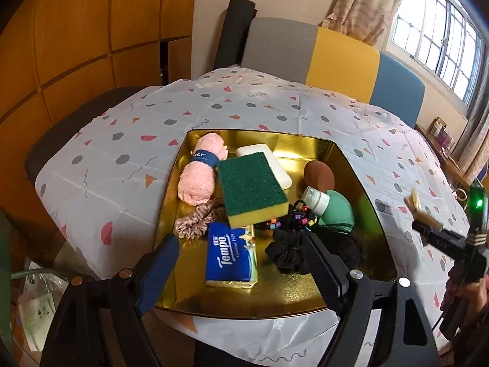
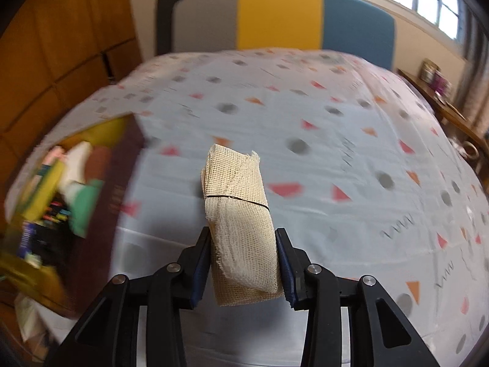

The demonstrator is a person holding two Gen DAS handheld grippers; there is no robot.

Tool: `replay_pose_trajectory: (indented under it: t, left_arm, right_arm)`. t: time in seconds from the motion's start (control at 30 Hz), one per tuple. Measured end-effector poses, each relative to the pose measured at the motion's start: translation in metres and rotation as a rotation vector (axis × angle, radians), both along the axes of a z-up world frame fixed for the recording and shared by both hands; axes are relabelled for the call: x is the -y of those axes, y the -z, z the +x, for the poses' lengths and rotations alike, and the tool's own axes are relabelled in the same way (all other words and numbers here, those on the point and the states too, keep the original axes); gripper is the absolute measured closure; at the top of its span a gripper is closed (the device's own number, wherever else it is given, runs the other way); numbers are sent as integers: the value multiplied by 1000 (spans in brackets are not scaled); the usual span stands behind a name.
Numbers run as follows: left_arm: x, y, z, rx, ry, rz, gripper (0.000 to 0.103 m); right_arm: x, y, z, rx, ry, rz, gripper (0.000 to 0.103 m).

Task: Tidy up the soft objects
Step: 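Carry the cream mesh cloth roll into the tray with the right gripper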

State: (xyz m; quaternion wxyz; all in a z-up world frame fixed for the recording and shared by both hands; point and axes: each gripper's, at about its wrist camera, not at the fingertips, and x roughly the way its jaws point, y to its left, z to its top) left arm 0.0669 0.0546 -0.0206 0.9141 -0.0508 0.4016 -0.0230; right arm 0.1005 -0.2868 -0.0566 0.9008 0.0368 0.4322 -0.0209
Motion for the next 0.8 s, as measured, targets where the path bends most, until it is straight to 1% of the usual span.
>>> replay_pose_trajectory:
  t: [0.17,0.27,0.37,0.47,0.57,0.6,0.73,0.8]
  left_arm:
    - [-11,3,-2,-5,-24,-12,19]
    - [-17,4,-4,-7,-37,-19,19]
    - [-24,2,-7,-2,-55,-27,19]
    - [-30,2,-9,0,-68,-30,19]
    - [-33,3,-11,0,-73,-25,19]
    - [-34,3,-12,0,-76,-20,19]
    - [-37,5,-12,-1,-87,-11,19]
    - [-37,7,-12,-3,-88,-4,19]
  right_arm:
    - [-60,-36,10,51,-125,36,63]
    - [-94,-47,18,60,-188,68,63]
    - [-129,-51,30,41,-236,99,62]
    - [-161,-47,48,21,-254,85,62]
    - [-183,-36,70,-31,-243,103,62]
    - [-189,-32,78,-46,-238,93,62]
    - [-213,-9,98,-98,-243,16,61]
    - [-223,7,104,-125,-250,-54,59]
